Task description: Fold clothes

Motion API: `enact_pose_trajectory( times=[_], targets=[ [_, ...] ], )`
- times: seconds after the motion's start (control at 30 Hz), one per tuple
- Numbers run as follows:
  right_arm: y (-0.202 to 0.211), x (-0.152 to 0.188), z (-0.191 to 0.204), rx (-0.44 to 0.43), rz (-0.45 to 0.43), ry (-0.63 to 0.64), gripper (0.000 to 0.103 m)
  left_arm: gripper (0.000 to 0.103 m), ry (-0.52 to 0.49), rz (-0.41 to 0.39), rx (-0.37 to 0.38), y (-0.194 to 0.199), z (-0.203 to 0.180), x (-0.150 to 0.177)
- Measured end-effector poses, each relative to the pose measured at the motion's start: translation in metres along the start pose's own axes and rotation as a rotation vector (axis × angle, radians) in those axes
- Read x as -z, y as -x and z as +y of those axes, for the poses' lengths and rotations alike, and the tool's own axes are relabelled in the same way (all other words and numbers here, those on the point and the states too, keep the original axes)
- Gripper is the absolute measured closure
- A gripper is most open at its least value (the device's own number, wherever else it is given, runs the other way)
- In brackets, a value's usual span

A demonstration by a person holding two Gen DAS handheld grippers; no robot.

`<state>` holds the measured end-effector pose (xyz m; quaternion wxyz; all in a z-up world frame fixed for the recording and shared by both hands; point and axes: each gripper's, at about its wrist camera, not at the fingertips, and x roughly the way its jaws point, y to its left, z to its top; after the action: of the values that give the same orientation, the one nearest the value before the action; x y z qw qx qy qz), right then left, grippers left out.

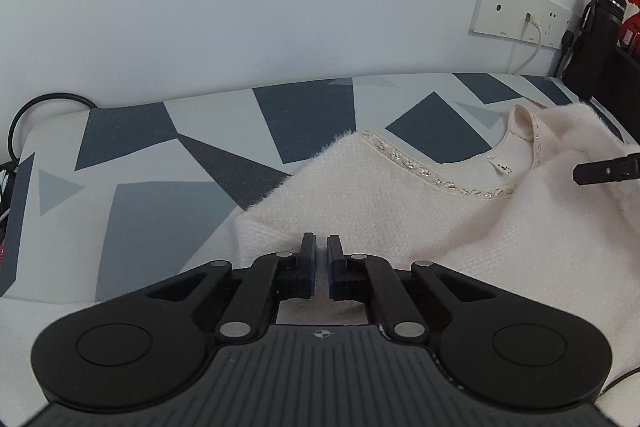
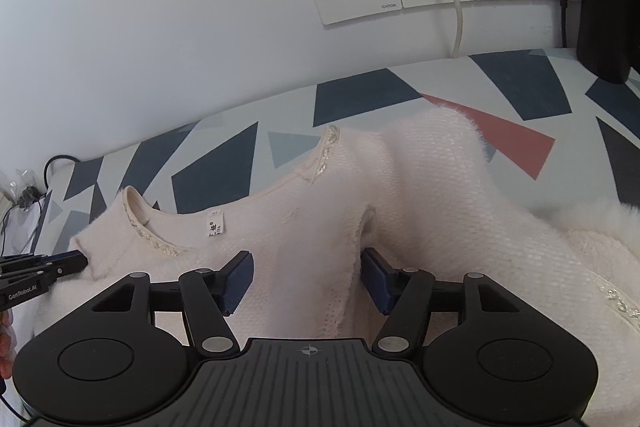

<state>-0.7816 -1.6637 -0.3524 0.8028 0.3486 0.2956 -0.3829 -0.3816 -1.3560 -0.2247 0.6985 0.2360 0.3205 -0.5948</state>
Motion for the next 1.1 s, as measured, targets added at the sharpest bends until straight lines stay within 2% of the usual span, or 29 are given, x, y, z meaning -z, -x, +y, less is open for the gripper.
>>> enact_pose_trajectory(
  times=[0.1, 0.13, 0.17, 0.2, 0.23, 0.33, 0.4, 0.47, 0.5, 0.53, 0.6, 0.63, 0.7, 0.77, 0.8, 0.83, 0.9, 0.97, 1.1],
  targets=[
    [0.001, 0.001, 0.0, -0.005, -0.01, 0.002, 0.047, 0.1, -0.062, -0.042, -0.044, 0.004, -0.013, 0.006],
    [0.002, 0.001, -0.001, -0.006, -0.015, 0.002, 0.055, 0.1, -0.054, -0.057, -0.038, 0.006, -0.013, 0.007],
    [0.003, 0.002, -0.003, -0.01, -0.022, -0.005, 0.072, 0.1, -0.035, -0.081, -0.033, 0.01, -0.01, 0.007],
    [0.005, 0.002, -0.005, -0.015, -0.029, -0.012, 0.08, 0.1, -0.003, -0.12, -0.04, 0.016, -0.004, 0.007],
    [0.009, 0.003, -0.01, -0.037, -0.047, -0.045, 0.084, 0.1, 0.034, -0.16, -0.05, 0.022, 0.002, 0.006],
    [0.027, 0.005, -0.023, -0.072, -0.151, -0.125, 0.086, 0.1, 0.168, -0.232, -0.081, 0.033, 0.029, 0.006],
    [0.034, 0.003, -0.026, -0.074, -0.18, -0.122, 0.087, 0.099, 0.212, -0.214, -0.023, 0.029, 0.04, 0.007],
    [0.036, 0.003, -0.027, -0.073, -0.179, -0.113, 0.087, 0.092, 0.21, -0.146, 0.027, 0.021, 0.039, 0.002],
    [0.034, 0.003, -0.027, -0.071, -0.162, -0.108, 0.086, 0.075, 0.214, -0.128, 0.033, 0.018, 0.036, 0.001],
    [0.031, 0.002, -0.026, -0.069, -0.136, -0.097, 0.085, 0.051, 0.21, -0.122, 0.028, 0.017, 0.032, 0.001],
    [0.024, 0.005, -0.024, -0.044, -0.103, -0.091, 0.078, 0.034, 0.165, -0.129, -0.026, 0.015, 0.019, 0.001],
    [0.022, 0.007, -0.023, -0.035, -0.102, -0.09, 0.071, 0.034, 0.136, -0.127, -0.054, 0.013, 0.013, 0.001],
    [0.017, 0.009, -0.023, -0.015, -0.095, -0.078, 0.063, 0.03, 0.121, -0.126, -0.064, 0.014, 0.004, 0.002],
    [0.018, 0.009, -0.027, 0.009, -0.098, -0.093, 0.055, 0.018, 0.118, -0.143, -0.053, 0.021, -0.005, 0.004],
    [0.021, 0.009, -0.03, -0.004, -0.106, -0.11, 0.055, 0.007, 0.112, -0.158, -0.047, 0.026, -0.011, 0.005],
    [0.026, 0.009, -0.034, -0.021, -0.119, -0.133, 0.054, 0.003, 0.09, -0.177, -0.052, 0.032, -0.021, 0.007],
    [0.039, 0.009, -0.042, -0.047, -0.156, -0.178, 0.05, 0.001, 0.041, -0.203, -0.059, 0.045, -0.042, 0.01],
    [0.056, 0.011, -0.047, -0.067, -0.199, -0.191, 0.041, 0.001, 0.004, -0.205, -0.043, 0.056, -0.063, 0.014],
    [0.101, 0.021, -0.057, -0.091, -0.296, -0.179, 0.039, 0.0, -0.021, -0.167, 0.037, 0.071, -0.101, 0.025]
  ],
)
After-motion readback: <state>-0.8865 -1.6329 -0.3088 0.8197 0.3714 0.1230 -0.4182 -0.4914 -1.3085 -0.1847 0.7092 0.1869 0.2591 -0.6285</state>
